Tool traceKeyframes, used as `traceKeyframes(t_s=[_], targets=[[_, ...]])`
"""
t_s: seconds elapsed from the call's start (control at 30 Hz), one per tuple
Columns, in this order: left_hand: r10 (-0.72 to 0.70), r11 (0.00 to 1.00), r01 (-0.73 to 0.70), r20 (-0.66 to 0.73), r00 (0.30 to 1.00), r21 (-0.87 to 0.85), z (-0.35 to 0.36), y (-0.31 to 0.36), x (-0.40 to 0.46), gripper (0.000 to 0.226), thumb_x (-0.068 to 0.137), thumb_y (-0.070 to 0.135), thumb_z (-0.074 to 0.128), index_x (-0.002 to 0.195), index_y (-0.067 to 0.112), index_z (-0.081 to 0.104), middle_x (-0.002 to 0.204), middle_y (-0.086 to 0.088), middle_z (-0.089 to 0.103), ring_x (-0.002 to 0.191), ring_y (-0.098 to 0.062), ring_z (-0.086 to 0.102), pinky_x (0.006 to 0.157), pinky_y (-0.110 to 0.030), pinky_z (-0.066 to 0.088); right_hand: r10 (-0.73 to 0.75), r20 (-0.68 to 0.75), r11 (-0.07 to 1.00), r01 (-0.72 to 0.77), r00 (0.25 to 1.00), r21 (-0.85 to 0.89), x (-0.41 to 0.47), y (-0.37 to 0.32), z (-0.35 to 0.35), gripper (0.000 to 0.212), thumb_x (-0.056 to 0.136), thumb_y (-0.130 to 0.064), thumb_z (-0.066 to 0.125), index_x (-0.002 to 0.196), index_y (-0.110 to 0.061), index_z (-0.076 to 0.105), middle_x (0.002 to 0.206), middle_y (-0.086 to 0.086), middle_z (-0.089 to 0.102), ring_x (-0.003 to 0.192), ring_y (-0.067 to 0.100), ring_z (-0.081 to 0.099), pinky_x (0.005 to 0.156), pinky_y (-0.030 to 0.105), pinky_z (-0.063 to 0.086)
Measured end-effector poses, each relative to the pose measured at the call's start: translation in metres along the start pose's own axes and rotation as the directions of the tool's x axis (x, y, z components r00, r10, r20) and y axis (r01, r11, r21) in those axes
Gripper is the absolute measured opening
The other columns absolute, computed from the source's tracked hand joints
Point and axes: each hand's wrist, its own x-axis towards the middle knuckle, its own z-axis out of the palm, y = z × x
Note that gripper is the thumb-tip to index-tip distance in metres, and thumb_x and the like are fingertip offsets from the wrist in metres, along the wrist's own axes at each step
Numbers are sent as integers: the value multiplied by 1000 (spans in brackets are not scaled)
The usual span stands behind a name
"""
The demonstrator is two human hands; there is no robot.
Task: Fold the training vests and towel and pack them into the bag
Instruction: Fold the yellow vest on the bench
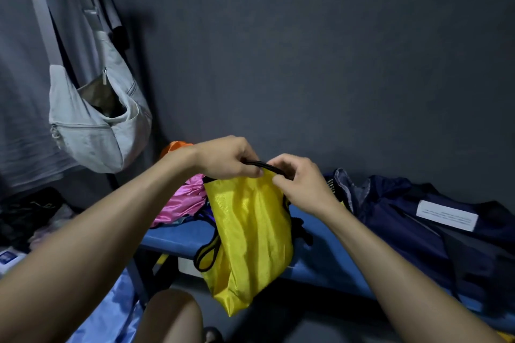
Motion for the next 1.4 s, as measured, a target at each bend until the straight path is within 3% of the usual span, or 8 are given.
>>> traceKeyframes(t_s=[0.1, 0.23, 0.43, 0.87, 1.07, 1.17, 1.27, 1.4], targets=[[39, 999, -39, 31, 999, 4, -2, 3, -2, 32, 98, 39, 66, 71, 20, 67, 56, 11, 47, 52, -5, 41, 53, -26, 35, -39, 38, 999, 38, 998, 24, -1, 6, -17, 16, 85, -4, 68, 94, -17, 73, 87, -4, 75, 83, 13, 70, 77, 40, 56], [111, 991, -107, 54, 992, -77, -3, 6, -5, 35, 95, 42, 71, 62, 34, 61, 54, 13, 43, 51, -4, 38, 51, -24, 31, -112, 73, 987, 102, 991, 124, -8, 12, -32, 21, 87, -5, 79, 91, -7, 59, 83, -2, 67, 80, 9, 66, 78, 24, 51], [122, 987, -116, 48, 991, -115, 3, 6, -4, 31, 87, 49, 75, 78, 20, 74, 57, 12, 48, 53, -4, 41, 54, -26, 34, -202, -9, 975, 202, 979, 94, -15, 12, -27, 16, 84, -4, 81, 87, -7, 65, 83, 5, 71, 77, 18, 68, 73, 39, 54], [99, 947, -67, 85, 991, -314, 10, -2, -7, 25, 92, 38, 75, 82, 15, 74, 73, -15, 66, 66, -13, 55, 64, -33, 43, -544, -69, 787, 480, 836, -388, -24, 20, -18, 18, 90, -11, 74, 108, -12, 73, 101, -4, 74, 90, 9, 70, 79, 27, 55], [120, 976, -93, 129, 984, -199, 10, -3, -8, 29, 100, 39, 63, 86, 15, 72, 71, -8, 60, 65, -9, 52, 61, -35, 43, -144, 95, 990, 144, 985, 9, -9, 15, -30, 13, 95, -8, 71, 106, -9, 77, 99, -1, 78, 95, 10, 73, 86, 30, 56], [120, 951, -69, 156, 980, -301, 11, -3, -9, 28, 99, 35, 66, 78, 16, 65, 66, 5, 46, 62, -12, 43, 58, -30, 35, -64, 188, 980, 25, 980, 200, -4, 10, -35, 15, 97, -7, 68, 108, -1, 74, 102, 11, 78, 93, 14, 71, 82, 26, 55], [104, 934, -74, 69, 992, -350, 18, 0, -7, 23, 93, 35, 74, 80, 17, 67, 67, 7, 55, 63, -11, 51, 59, -28, 40, -8, 201, 962, -47, 980, 268, -2, 2, -34, 17, 97, -6, 67, 113, -1, 71, 96, 6, 78, 87, 12, 70, 77, 24, 55], [142, 982, -148, -63, 988, -120, 24, 6, -1, 30, 94, 42, 71, 73, 23, 61, 61, 8, 52, 55, -6, 47, 52, -21, 33, 82, 220, 939, -150, 972, 311, 0, -1, -33, 18, 101, -14, 64, 118, -10, 63, 81, 12, 72, 73, 28, 58, 66, 38, 47]])
